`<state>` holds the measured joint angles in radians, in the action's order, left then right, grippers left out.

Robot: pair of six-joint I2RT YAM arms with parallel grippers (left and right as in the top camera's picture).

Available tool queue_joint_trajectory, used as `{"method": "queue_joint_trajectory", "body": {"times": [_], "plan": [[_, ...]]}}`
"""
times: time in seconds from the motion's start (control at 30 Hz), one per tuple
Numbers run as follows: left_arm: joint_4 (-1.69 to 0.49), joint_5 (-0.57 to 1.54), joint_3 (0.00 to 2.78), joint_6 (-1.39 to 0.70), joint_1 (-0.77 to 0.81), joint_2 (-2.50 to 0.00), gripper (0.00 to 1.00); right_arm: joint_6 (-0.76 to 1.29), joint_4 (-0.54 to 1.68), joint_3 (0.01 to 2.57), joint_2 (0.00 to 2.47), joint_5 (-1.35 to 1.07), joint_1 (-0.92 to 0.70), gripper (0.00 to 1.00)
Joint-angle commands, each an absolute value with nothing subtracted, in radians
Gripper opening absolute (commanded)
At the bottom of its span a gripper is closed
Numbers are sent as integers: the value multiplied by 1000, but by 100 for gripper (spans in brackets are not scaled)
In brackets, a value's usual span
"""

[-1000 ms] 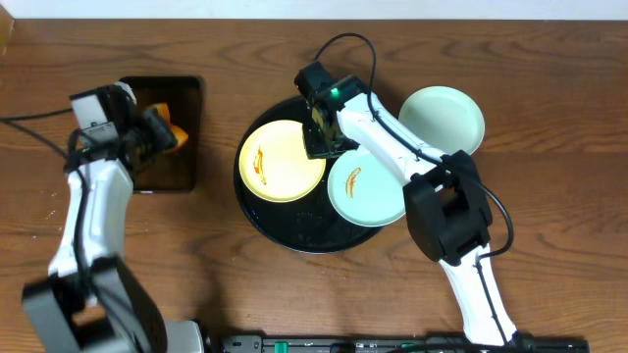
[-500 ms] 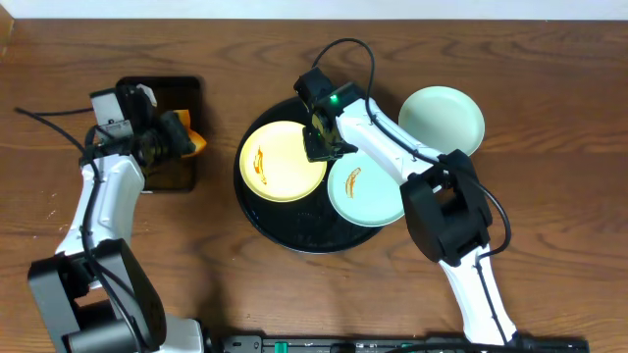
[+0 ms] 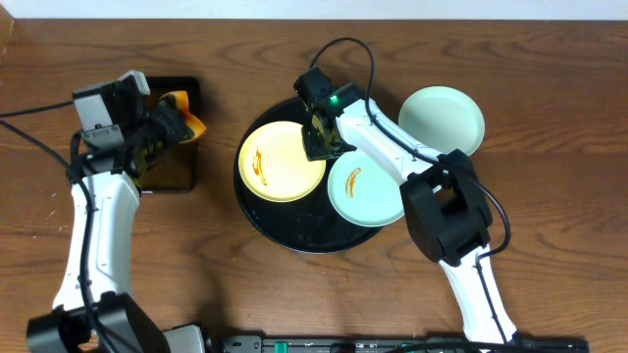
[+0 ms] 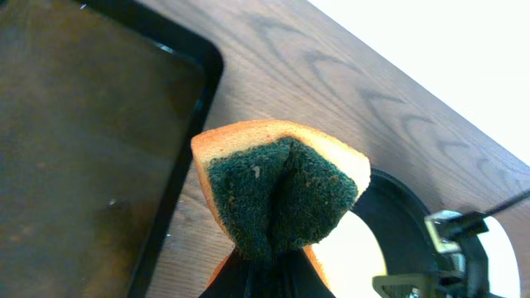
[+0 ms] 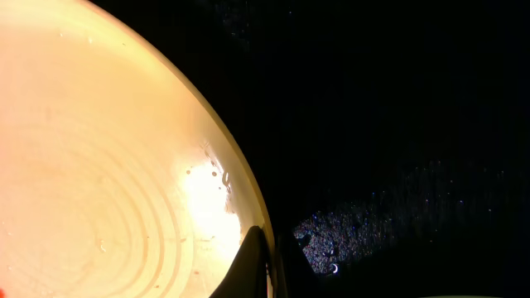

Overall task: Clean dirty plates on tray and stack at the side
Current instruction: 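Carry the sponge from the black tray onto the yellow plate, left gripper, then scrub the yellow plate with the sponge while the right gripper holds it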

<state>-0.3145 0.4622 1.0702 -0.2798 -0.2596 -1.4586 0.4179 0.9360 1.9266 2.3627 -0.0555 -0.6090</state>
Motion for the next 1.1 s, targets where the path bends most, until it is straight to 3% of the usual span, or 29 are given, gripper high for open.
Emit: {"method": "queue_joint_trajectory", "body": {"times": [0.0, 0.63, 1.07], "plan": [[-319, 486, 1076, -265, -229, -1453, 8, 402, 929, 1901, 2375, -35, -605, 1], [-400, 407, 1075, -269, -1, -1489, 7, 403, 862, 1851, 2375, -35, -580, 1], [-376, 301, 1075, -483, 159, -1707, 7, 403, 867, 1851, 2375, -34, -581, 1]]}}
